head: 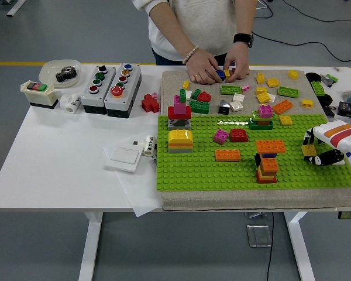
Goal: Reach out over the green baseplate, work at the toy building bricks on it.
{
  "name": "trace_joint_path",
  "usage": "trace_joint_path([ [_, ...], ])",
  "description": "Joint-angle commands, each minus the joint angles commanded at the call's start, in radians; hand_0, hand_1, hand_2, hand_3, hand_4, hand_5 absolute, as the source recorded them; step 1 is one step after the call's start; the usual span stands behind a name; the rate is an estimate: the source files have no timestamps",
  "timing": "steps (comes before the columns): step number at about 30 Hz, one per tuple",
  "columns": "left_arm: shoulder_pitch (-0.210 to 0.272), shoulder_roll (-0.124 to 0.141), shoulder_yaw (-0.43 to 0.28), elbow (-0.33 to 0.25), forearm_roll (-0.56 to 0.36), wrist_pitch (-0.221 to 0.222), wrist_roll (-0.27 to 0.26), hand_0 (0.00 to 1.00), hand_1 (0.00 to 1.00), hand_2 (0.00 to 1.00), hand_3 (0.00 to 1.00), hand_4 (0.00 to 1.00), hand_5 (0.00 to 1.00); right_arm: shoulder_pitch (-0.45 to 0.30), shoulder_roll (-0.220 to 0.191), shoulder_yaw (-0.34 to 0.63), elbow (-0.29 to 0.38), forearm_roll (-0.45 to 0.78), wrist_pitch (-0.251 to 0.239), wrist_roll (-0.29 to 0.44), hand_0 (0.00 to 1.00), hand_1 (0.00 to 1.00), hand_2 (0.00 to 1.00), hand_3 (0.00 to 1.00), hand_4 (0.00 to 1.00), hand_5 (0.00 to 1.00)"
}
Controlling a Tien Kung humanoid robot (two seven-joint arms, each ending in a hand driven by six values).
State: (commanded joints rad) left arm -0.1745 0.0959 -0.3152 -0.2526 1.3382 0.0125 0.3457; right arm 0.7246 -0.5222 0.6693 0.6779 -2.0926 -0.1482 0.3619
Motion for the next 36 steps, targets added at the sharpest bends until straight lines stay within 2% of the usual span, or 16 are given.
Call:
trace_joint_path([
  [2,0.0,0.0,0.0,0.0,0.0,0.0,0.0,0.551,0.638,0.695,0.607,0.642,0.726,0.0,-0.001,0.001,0.001,0.009,-0.005,0.006,0.306,0.456,0.546,0.54,0.677,0.382],
  [16,0.0,0.0,0.0,0.0,0.002,0.002,0.0,0.552,0.638,0.696,0.608,0.643,0.727,-0.003,-0.009,0.02,0.013,0.039,-0.031,0.036,0.305,0.433,0.516,0.517,0.641,0.374],
  [27,0.004,0.001,0.001,0.002,0.006,0.002,0.002,0.551,0.634,0.696,0.608,0.644,0.727,-0.009,-0.043,0.098,0.124,0.042,-0.03,0.034,0.304,0.438,0.518,0.521,0.645,0.375],
  [36,0.011,0.002,-0.002,0.004,0.013,0.001,0.004,0.551,0.634,0.693,0.609,0.644,0.727,-0.045,-0.096,0.172,0.288,0.029,-0.02,0.02,0.302,0.439,0.52,0.521,0.626,0.368],
])
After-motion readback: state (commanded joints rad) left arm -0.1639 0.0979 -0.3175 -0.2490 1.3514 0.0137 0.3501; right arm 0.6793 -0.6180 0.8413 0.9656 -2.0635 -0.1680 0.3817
